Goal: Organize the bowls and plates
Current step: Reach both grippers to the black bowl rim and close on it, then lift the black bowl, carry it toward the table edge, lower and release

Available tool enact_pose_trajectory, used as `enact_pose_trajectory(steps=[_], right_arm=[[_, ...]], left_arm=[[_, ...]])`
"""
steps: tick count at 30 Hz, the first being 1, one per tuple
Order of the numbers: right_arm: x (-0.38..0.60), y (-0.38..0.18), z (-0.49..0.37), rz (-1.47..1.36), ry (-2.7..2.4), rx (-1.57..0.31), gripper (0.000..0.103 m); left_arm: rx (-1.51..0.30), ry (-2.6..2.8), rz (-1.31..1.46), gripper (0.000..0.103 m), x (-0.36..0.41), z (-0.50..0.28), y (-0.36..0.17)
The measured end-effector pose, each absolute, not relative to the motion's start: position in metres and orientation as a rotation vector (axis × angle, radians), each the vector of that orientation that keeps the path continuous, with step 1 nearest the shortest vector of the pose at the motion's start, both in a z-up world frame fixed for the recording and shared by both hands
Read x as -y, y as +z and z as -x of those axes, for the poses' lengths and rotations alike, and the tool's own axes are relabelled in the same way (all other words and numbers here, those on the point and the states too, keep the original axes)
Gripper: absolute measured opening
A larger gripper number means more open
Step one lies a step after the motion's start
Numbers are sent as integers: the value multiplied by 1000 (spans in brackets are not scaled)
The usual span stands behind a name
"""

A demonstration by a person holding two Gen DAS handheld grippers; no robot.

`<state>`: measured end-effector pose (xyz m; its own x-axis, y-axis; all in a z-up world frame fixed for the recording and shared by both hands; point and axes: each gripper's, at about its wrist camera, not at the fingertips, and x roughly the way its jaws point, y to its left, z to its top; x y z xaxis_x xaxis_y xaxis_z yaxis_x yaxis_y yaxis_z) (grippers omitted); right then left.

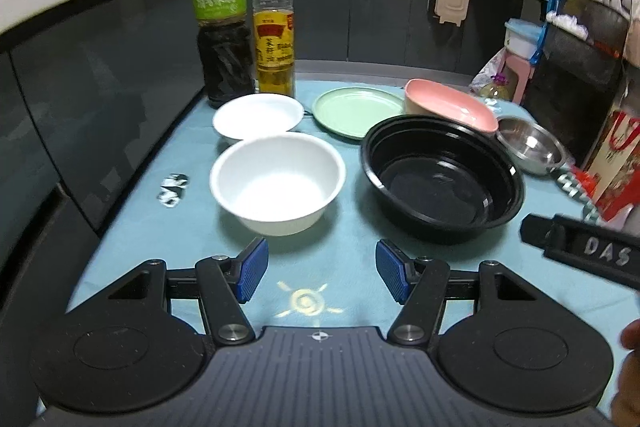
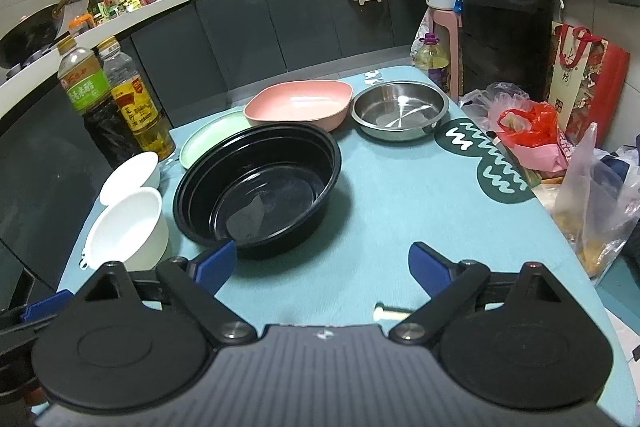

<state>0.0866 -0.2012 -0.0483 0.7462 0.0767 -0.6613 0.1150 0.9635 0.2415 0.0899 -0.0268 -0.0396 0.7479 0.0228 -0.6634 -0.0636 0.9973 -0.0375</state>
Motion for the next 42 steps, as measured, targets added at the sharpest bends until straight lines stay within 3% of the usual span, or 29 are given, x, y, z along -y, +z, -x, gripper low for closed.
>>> enact_pose_trajectory(steps=[6, 17, 25, 28, 31, 33, 34, 42], right_arm=[[220, -48, -107, -305, -54, -724, 63], [239, -59, -150, -335, -73, -806, 62], [237, -70, -168, -351, -54, -863, 62], [234, -75, -173, -345, -52, -886, 62], [233, -79, -176, -343, -35, -897, 51], [229, -80, -176, -336, 20, -913, 15], [227, -80, -174, -333, 42, -927, 10], [229, -69, -139, -344, 33, -902, 11]], left_arm=[[-763, -42, 269, 54, 21, -115, -32], [-883, -90, 295, 52, 48, -163, -45], [-936, -78, 306, 42, 50, -179, -63], [-950, -72, 304, 34, 50, -187, -68], [-951, -87, 295, 22, 50, -190, -74], [-929, -109, 284, 17, 51, -186, -73], [-926, -108, 272, 16, 51, -183, -71], [-895, -159, 234, 17, 51, -148, -60]])
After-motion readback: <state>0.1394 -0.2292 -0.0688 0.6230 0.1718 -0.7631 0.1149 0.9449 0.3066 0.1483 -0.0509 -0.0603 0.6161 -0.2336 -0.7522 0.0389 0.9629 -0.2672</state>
